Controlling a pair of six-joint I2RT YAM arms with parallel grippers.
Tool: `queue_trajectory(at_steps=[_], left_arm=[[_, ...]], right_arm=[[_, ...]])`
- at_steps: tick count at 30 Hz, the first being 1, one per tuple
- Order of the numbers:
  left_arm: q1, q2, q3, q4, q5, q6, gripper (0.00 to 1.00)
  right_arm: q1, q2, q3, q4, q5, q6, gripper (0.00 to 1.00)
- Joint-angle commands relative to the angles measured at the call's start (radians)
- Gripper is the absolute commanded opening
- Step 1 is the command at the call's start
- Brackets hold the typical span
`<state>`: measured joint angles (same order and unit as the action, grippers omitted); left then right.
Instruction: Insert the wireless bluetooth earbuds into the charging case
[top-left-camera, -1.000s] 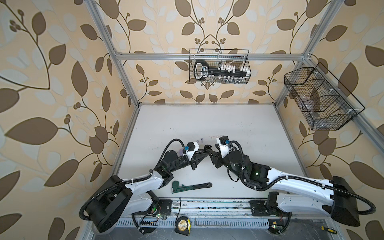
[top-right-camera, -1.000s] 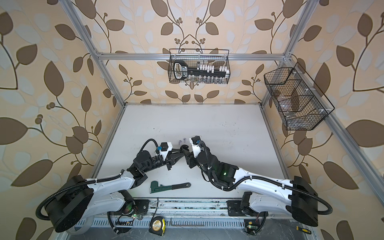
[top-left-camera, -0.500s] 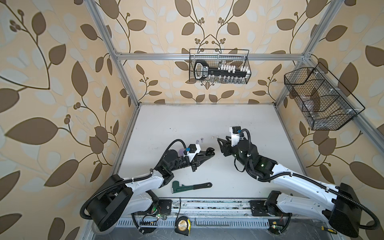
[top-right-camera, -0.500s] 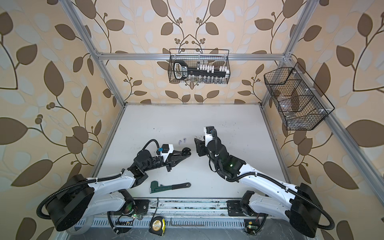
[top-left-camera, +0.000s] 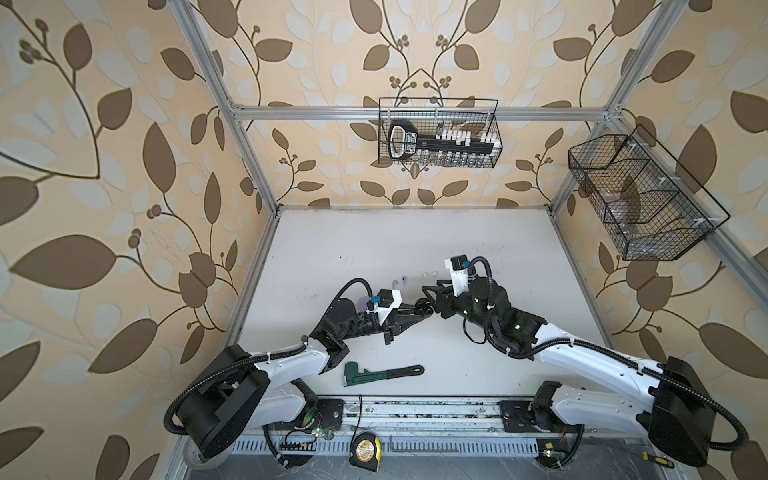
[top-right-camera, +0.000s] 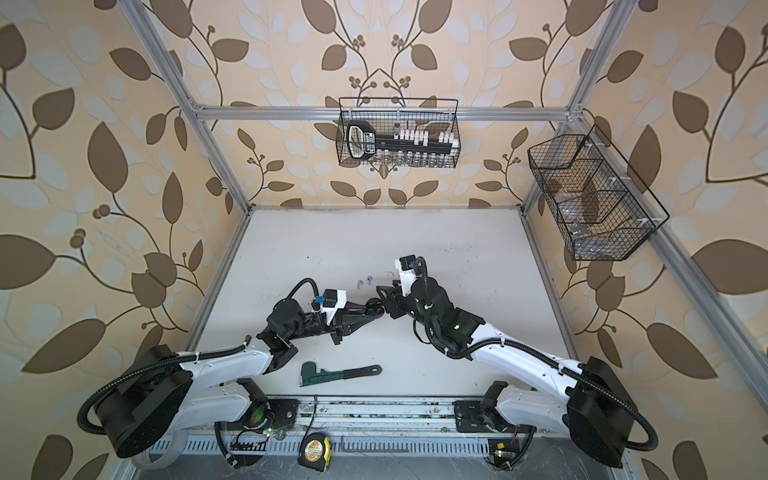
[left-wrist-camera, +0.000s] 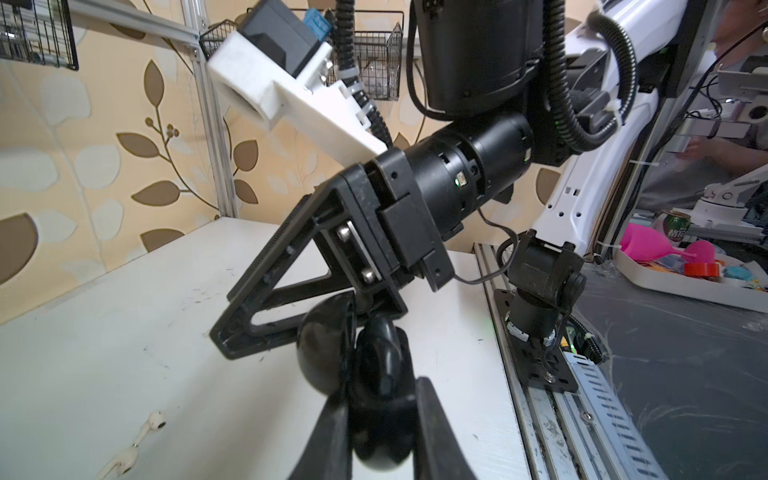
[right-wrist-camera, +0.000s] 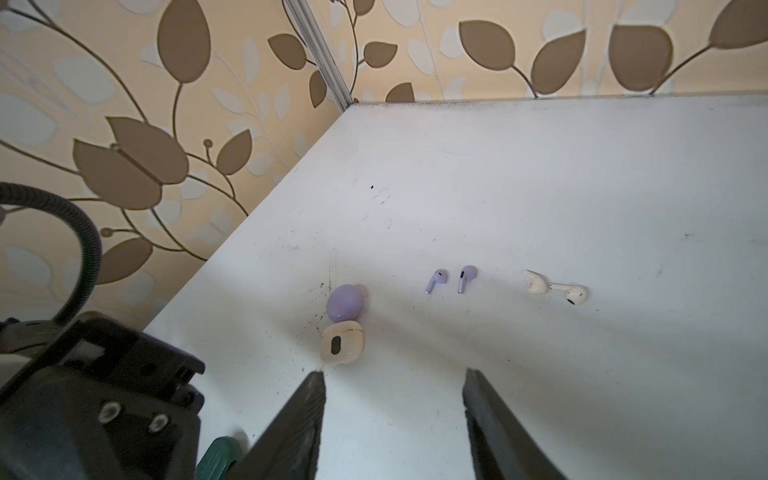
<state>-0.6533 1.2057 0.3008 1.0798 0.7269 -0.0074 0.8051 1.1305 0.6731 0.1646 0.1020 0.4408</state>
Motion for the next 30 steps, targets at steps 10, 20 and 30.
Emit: queue_trajectory(at_steps=[10,20,30], left_arm=[[-0.002,0.042,0.043,0.021,-0.016,-0.023,0.0],[-0.002,0.077,0.056,0.046,-0.006,-0.058,0.0],[0.0,0.074,0.064,0.008,-0.052,-0.062,0.0]], right_arm=[[-0.003,-0.091,-0.098,0.221,-0.2,0.017,0.55],[-0.015,-0.14,-0.148,0.313,-0.29,0.032,0.56],[-0.017,-0.194,-0.152,0.236,-0.138,0.021,0.55]])
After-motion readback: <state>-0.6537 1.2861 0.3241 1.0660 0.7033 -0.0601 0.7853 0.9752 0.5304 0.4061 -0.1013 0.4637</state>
